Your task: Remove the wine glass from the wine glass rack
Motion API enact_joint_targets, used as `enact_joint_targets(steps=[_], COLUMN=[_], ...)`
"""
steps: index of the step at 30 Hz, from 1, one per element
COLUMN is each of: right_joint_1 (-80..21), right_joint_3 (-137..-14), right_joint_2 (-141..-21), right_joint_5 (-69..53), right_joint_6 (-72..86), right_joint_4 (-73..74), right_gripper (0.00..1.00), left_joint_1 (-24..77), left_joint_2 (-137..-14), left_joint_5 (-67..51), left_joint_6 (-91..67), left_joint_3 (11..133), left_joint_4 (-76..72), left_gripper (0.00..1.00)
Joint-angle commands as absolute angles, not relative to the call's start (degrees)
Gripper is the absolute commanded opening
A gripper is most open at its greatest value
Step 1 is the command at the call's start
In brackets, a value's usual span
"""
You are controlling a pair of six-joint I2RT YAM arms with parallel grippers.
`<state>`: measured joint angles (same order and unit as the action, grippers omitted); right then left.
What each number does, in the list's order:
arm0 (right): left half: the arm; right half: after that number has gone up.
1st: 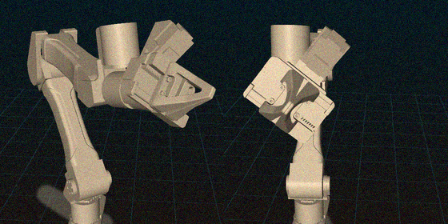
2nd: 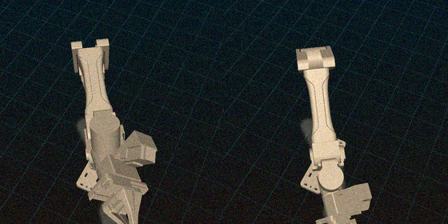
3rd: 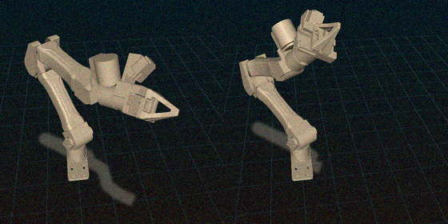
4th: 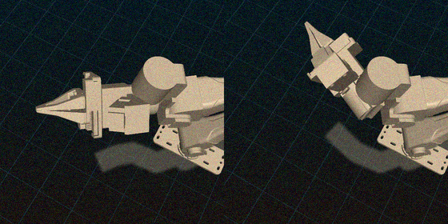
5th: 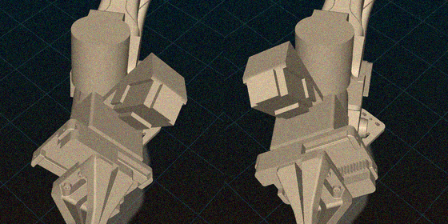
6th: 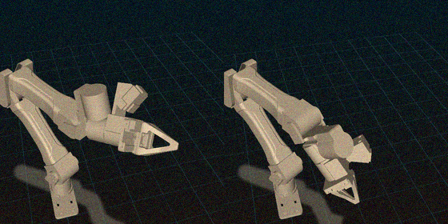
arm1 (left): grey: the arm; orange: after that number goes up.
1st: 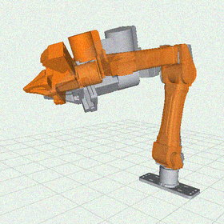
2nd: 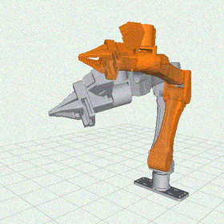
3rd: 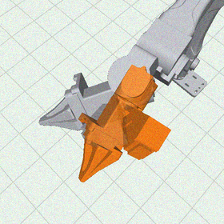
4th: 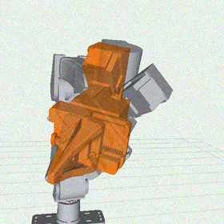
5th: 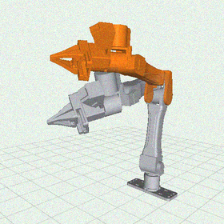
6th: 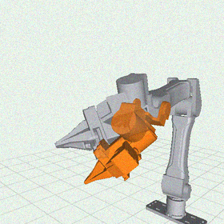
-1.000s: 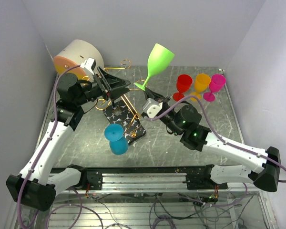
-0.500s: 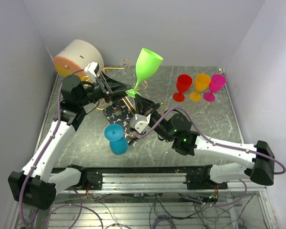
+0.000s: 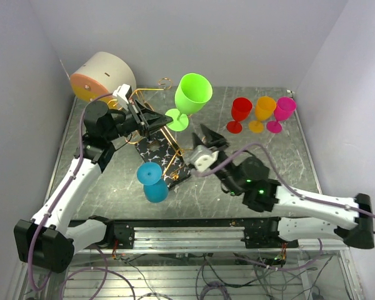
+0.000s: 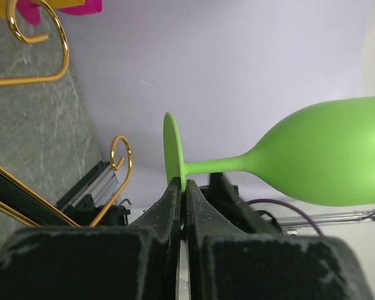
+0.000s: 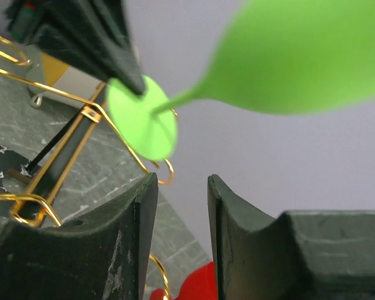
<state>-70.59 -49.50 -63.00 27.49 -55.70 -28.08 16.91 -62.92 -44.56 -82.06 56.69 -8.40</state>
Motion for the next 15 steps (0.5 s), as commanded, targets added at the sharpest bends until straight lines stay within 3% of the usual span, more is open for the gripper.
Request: enact_joint_targets(steps=[1,4,6,7,11,15], right_joint_1=[-71.0,-70.9,-70.7,-70.4,-64.4,-46.8], right_joint_3=[-51.4,-53.4,-55.4,-56.8,-66.0,-77.7], right_joint_2=[-53.5,-50.1,-50.2,-50.8,-56.6,-63.5], right_joint_5=[35.9,41.2,48.0,51.1,54.8,39.0], right_joint_6=[-41.0,-33.7,-29.7,-27.8,-17.1,-1.7], right_joint_4=[-15.5,-7.0,-3.7,-2.2,11.0,26.2], right_gripper=[0.37,0.30,0.14,0.00,0.00,0.00], left_joint_1=[16.5,16.2,16.1,16.1,16.1,16.1], left_joint_2=[-61.7,-60.1,-58.5,-57.6,-52.0,-46.6], left_joint_5=[-41.3,-37.5,-34.8,-33.4,-26.8,-19.8], left_joint_6=[-77.1,-73.3,-70.6,-69.3,-63.2,-55.9], left_joint_3=[56.2,55.8,55.3,54.7,53.7,54.6], left_joint_4=[-12.5,-11.8,-11.1,-10.7,-6.0,1.1], left_gripper=[0.07,0.07,0.07,0.07,0.07,0.07])
